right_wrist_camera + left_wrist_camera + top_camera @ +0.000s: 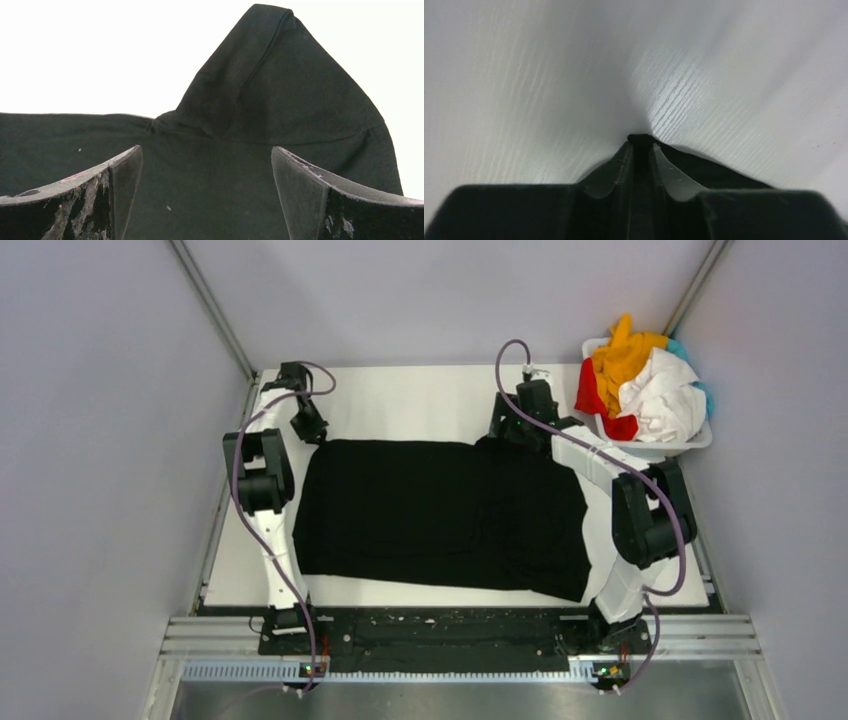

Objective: Fold and stack the t-shirts
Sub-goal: Grab the side of the flattened tshirt furthest away from the robot with both arms

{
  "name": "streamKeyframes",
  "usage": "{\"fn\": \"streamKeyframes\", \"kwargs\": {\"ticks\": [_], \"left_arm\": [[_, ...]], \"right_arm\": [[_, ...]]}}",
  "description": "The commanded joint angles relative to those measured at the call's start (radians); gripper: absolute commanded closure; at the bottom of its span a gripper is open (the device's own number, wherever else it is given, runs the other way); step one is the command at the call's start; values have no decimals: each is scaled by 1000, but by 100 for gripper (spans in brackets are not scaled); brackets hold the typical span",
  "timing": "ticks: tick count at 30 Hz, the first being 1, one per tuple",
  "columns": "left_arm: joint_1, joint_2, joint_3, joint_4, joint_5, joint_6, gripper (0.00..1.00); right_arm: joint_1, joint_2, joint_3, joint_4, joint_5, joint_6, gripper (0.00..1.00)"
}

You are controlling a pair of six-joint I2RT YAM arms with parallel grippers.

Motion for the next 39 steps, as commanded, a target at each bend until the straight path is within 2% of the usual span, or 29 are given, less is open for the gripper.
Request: {"fn": "streamKeyframes", "kwargs": {"ticks": [1, 2, 8, 14, 21, 28, 31, 36, 39], "left_arm": [[-38, -1, -27, -80, -60, 31, 95], [-42, -3, -27, -77, -67, 30, 100], [-47, -85, -93, -8, -88, 25, 100], [-55, -199, -179, 57, -119, 30, 100], [-61, -268, -222, 83, -121, 36, 100], [-65, -286, -241, 97, -120, 41, 100], [-65, -302, -258, 106, -121, 44, 100], [-66, -318, -270, 110, -117, 46, 100], [-65, -331, -277, 109, -121, 47, 100]], "right_arm": [[-9, 65, 91, -35, 88, -26, 1], [-10, 81, 111, -39, 93, -25, 1], [-19, 276, 309, -90, 182, -31, 2], [-19, 459, 536, -169, 279, -29, 14], [-18, 529, 560, -203, 313, -24, 26], [-21, 533, 552, -204, 327, -23, 39], [-20, 540, 551, -189, 327, -23, 49], [-21, 534, 539, -170, 324, -28, 83], [-20, 510, 551, -172, 334, -52, 95]]}}
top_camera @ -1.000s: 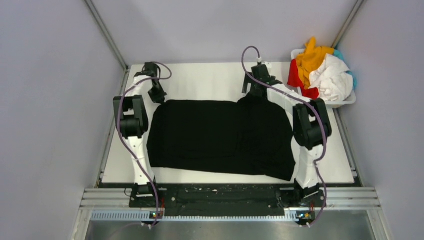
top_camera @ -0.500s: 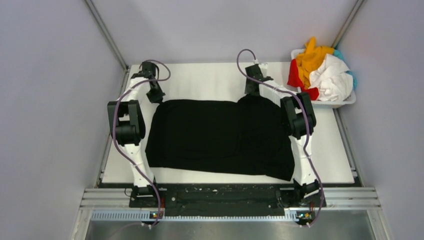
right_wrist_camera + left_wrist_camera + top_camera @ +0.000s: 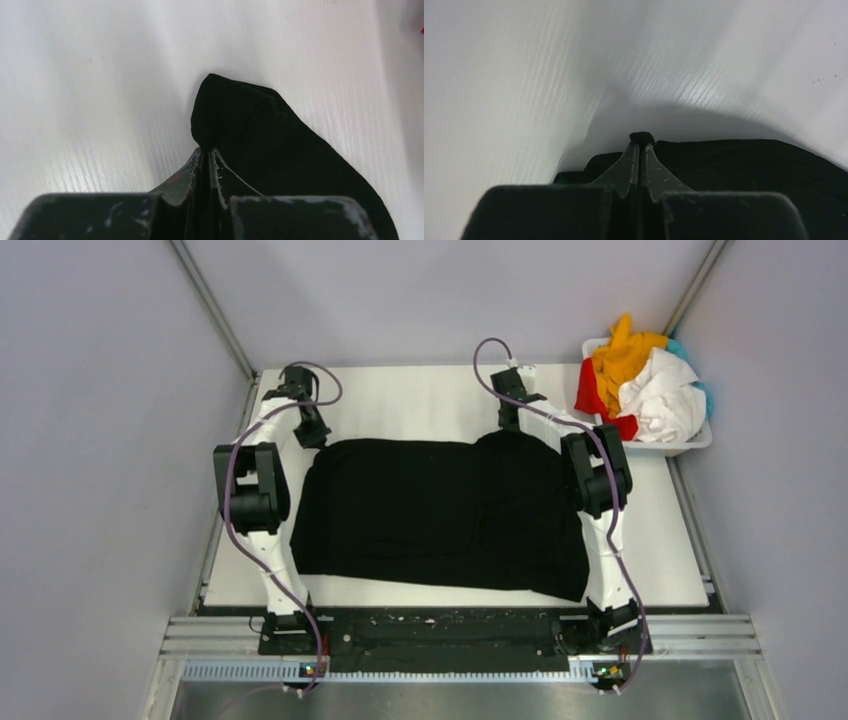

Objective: Fold and stack the t-shirts
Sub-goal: Grab the side of the flattened tshirt furthest away from the robot with both arms, then fold the other side of the tshirt into a rectangle

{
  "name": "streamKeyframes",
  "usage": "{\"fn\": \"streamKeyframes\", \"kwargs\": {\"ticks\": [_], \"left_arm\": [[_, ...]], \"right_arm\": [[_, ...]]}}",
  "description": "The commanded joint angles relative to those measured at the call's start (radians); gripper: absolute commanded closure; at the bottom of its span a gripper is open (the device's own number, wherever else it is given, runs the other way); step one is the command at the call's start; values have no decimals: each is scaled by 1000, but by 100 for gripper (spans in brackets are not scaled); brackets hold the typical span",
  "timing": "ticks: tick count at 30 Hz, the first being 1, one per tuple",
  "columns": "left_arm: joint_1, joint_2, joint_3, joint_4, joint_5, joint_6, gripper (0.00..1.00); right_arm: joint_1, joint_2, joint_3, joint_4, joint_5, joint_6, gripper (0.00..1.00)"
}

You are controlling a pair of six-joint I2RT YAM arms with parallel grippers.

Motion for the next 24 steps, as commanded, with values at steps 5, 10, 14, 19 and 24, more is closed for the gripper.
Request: {"fn": "streamKeyframes", "kwargs": {"ticks": [5, 10, 14, 19, 24], "left_arm": [[-7, -127, -52, 43, -15, 19, 100], [-13, -205, -139, 78, -5, 13, 100], [-14, -275, -224, 114, 1, 1, 100], [-16, -365, -327, 161, 16, -3, 100], [-18, -417, -353, 178, -47, 14, 100]], "right_arm": [[-6, -139, -16, -9, 52, -44, 100], [4, -345, -203, -9, 17, -21, 100], [40, -533, -395, -24, -15, 15, 100], [101, -736, -574, -98, -6, 91, 100], [167, -893, -690, -149, -17, 132, 100]]}}
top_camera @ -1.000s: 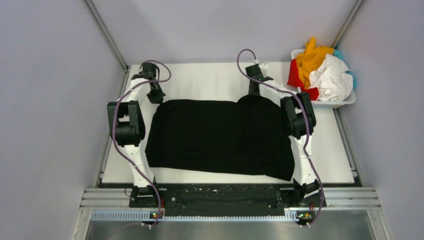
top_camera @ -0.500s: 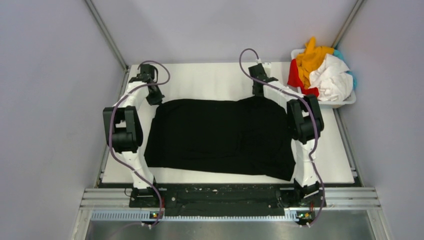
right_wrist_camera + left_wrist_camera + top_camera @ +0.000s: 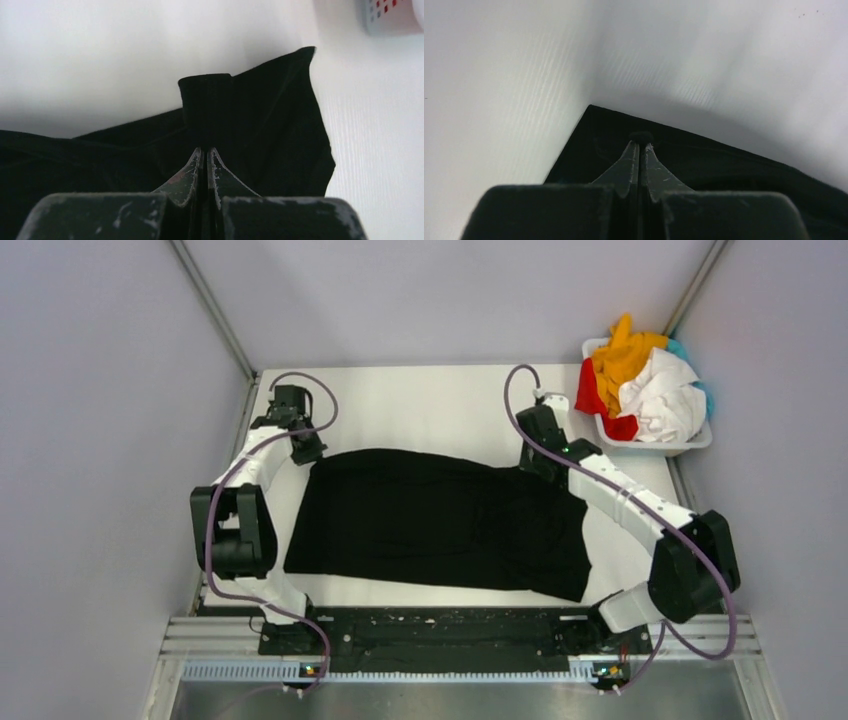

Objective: Fold and stack the t-shirts
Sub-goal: Fold the other side of the tshirt into a rectangle

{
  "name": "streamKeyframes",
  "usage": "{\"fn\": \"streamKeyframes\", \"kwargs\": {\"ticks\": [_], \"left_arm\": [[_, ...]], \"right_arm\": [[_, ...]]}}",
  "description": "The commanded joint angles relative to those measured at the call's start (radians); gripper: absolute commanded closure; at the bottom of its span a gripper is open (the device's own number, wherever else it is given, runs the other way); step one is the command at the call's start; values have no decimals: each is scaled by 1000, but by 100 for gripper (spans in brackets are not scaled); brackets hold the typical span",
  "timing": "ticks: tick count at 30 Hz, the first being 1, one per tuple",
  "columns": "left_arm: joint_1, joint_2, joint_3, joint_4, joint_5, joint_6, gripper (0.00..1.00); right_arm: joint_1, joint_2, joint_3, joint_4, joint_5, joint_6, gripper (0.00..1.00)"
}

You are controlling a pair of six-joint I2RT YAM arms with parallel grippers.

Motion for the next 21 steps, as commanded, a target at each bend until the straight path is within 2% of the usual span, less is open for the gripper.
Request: {"fn": "streamKeyframes", "kwargs": {"ticks": [1, 4, 7, 10, 14, 21], "left_arm": [[-4, -74, 4, 78, -73, 30, 100], [-1, -38, 86, 104, -88, 50, 100], [-2, 27, 212, 38, -107, 61, 100], [-2, 61, 240, 16, -162, 71, 100], [-2, 47, 177, 34, -164, 68, 100], [-2, -21, 28, 102, -114, 46, 100]], "right_arm": [[47, -121, -72, -61, -15, 62, 100], [50, -140, -89, -48, 4, 67, 100], [49, -107, -50, -57, 39, 57, 100], [49, -71, -7, -59, 55, 53, 100], [49, -76, -11, -71, 34, 68, 100], [63, -153, -124, -105, -54, 105, 100]]}}
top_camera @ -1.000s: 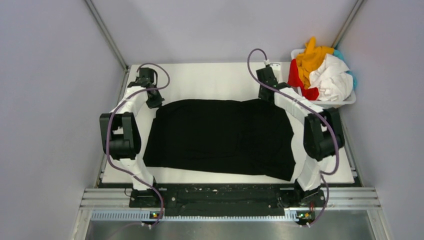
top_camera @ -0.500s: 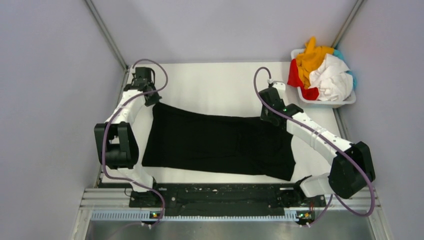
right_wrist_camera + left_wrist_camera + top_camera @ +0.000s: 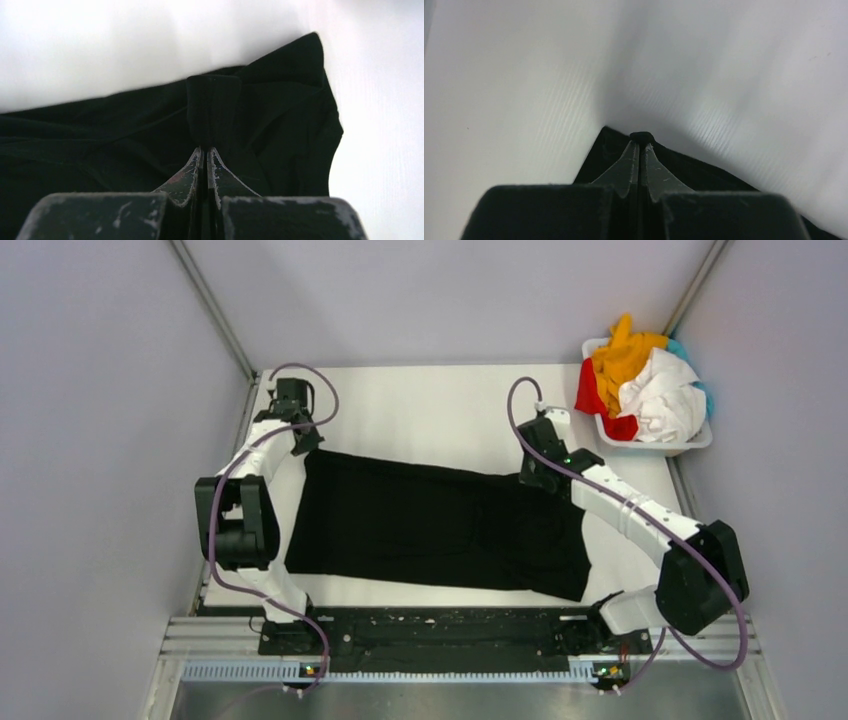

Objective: Fold and stack the t-shirts
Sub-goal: Fold the other side of the tshirt into a rectangle

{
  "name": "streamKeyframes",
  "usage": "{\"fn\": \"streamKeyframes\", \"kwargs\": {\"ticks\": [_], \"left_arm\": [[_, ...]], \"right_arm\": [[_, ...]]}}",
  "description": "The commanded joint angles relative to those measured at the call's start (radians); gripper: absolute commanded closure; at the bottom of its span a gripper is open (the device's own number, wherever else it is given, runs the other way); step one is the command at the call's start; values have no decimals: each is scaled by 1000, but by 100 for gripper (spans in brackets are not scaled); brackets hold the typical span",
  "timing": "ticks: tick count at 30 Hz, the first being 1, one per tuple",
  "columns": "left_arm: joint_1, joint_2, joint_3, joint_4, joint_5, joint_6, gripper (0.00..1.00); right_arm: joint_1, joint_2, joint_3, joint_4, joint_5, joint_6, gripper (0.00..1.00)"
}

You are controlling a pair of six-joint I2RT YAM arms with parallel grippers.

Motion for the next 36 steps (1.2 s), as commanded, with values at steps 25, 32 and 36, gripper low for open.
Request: {"fn": "streamKeyframes", "kwargs": {"ticks": [25, 32, 36], "left_arm": [[0, -517, -371, -168, -257, -281, 6], [-6, -588, -424, 50, 222, -195, 1], [-26, -464, -458, 128, 350, -193, 1]], "right_arm": [[246, -627, -395, -358, -350, 248, 41], [226, -617, -308, -275, -94, 230, 1], [35, -479, -303, -158, -166, 163, 1]]}}
